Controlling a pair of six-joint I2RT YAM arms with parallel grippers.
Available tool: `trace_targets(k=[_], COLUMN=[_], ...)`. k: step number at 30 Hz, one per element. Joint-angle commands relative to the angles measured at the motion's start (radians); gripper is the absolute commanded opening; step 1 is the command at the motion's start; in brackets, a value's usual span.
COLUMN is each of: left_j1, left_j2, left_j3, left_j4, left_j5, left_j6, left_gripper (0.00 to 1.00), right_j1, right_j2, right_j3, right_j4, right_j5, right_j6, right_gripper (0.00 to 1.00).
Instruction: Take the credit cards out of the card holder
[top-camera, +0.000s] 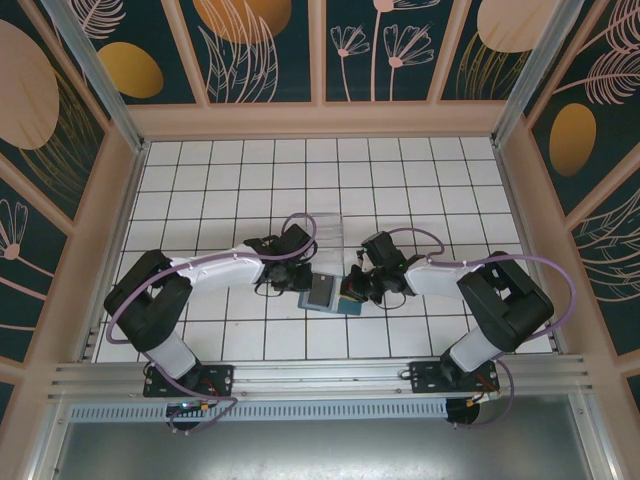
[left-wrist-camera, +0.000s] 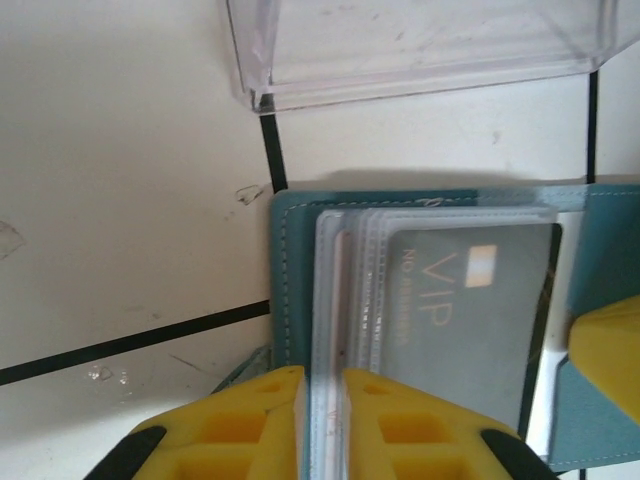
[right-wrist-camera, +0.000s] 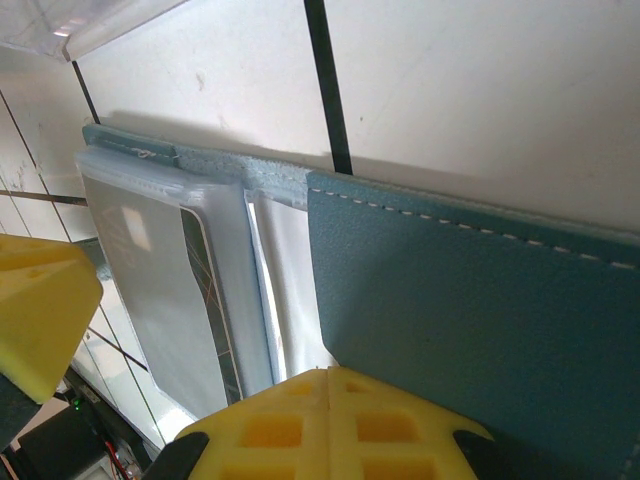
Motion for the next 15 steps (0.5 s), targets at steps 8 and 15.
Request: trace_targets(k=[8, 15], left_j1=[0.013, 0.017], left_j2=[-0.05, -0.143], left_j3=[-0.104, -0.144], left_j4=[0.138, 0.193], left_j5=[0.098, 0.084], left_j6=[-0.012, -0.049], left_gripper=[0.25, 0.24], right_j1=[-0.002, -0.003], right_j2=[-0.012, -0.03], right_j3=[-0.002, -0.005], right_j4=[-0.039, -0.037], right_j5=[0.026, 0.031], right_j6=[-0.027, -0.031], right_gripper=[0.07, 0.09])
